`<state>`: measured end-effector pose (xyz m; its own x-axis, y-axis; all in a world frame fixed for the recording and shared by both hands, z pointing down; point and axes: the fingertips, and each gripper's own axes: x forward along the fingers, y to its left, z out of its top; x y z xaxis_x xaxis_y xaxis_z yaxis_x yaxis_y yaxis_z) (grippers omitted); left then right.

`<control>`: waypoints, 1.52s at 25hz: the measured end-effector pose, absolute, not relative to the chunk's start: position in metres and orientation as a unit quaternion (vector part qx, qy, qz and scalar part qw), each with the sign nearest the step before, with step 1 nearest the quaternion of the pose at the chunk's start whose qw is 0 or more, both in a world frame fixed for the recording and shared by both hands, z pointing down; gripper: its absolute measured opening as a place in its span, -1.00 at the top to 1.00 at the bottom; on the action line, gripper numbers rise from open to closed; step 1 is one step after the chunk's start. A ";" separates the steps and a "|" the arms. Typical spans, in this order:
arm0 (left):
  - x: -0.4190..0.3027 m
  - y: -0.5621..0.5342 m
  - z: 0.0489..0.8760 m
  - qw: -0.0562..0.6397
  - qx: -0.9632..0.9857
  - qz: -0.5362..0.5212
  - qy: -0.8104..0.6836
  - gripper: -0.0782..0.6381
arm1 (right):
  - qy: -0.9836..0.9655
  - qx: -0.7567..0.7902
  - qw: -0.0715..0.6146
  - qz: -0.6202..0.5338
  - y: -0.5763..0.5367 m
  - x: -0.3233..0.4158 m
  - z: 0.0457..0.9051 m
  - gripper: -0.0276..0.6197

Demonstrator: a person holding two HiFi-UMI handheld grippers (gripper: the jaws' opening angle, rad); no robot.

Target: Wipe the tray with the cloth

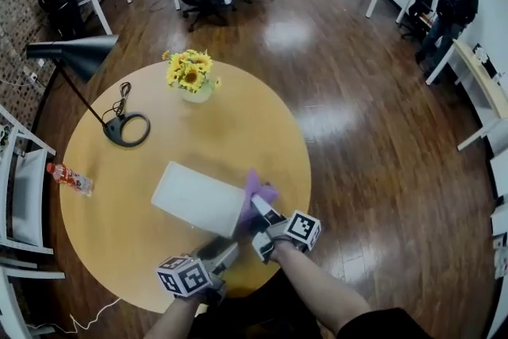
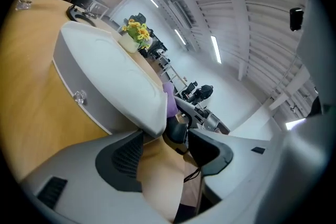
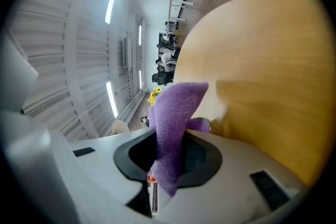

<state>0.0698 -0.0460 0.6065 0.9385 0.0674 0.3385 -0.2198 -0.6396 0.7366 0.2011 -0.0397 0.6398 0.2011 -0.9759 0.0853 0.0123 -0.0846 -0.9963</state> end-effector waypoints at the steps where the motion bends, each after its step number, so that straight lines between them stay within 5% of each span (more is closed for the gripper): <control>1: 0.069 -0.046 0.605 0.422 0.890 0.168 -0.036 0.06 | 0.422 -0.571 0.529 -0.465 -0.038 0.195 0.641 0.67; 7: 0.038 -0.097 0.580 0.411 0.903 0.100 -0.076 0.05 | 0.429 -0.576 0.504 -0.478 -0.026 0.149 0.647 0.67; 17: 0.019 -0.257 0.583 0.235 0.934 0.111 -0.245 -0.08 | 0.475 -0.599 0.389 -0.514 -0.008 0.086 0.668 0.67; 22: 0.030 -0.267 0.600 0.246 0.932 0.137 -0.227 -0.10 | 0.523 -0.584 0.337 -0.521 -0.003 0.072 0.661 0.67; 31: 0.007 -0.240 0.598 0.290 0.927 0.133 -0.197 -0.07 | 0.528 -0.673 0.307 -0.416 -0.028 0.192 0.594 0.66; 38: -0.014 -0.222 0.601 0.295 0.926 0.128 -0.197 -0.07 | 0.528 -0.682 0.264 -0.432 -0.052 0.171 0.607 0.65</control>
<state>-0.0143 -0.2217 0.6008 0.8896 -0.2902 0.3526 -0.4407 -0.7483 0.4958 0.1715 -0.0523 0.6066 0.0698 -0.9483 0.3097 -0.4921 -0.3028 -0.8162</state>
